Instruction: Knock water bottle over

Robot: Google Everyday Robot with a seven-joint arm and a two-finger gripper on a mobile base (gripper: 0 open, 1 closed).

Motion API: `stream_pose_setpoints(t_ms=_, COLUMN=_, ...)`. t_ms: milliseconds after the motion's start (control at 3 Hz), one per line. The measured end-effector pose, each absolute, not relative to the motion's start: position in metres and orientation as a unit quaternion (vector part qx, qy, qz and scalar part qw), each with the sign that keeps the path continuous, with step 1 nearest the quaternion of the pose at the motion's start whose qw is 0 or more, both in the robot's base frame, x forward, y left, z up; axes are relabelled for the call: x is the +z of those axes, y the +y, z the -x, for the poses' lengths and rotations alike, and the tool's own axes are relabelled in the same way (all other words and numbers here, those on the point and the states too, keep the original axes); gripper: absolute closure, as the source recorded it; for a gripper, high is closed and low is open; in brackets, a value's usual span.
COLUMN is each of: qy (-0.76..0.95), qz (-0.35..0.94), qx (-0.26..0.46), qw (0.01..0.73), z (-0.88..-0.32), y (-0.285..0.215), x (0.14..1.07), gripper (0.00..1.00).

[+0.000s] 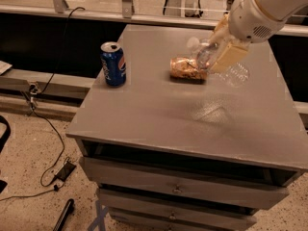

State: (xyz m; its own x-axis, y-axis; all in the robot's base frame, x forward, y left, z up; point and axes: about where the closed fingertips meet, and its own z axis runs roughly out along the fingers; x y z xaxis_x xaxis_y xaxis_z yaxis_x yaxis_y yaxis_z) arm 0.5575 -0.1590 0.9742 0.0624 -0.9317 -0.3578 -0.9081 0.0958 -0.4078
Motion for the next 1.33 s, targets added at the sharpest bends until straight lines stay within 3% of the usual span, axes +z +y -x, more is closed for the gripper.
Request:
stream_pose_setpoints(t_ms=1000, qy=0.732, qz=0.67, qx=-0.093, qw=0.078, z=-0.538, y=-0.165, x=0.903, gripper=1.0)
stream_pose_setpoints(t_ms=1333, qy=0.736, qz=0.67, qx=-0.086, qw=0.037, z=-0.533, y=-0.165, x=0.88, gripper=1.0)
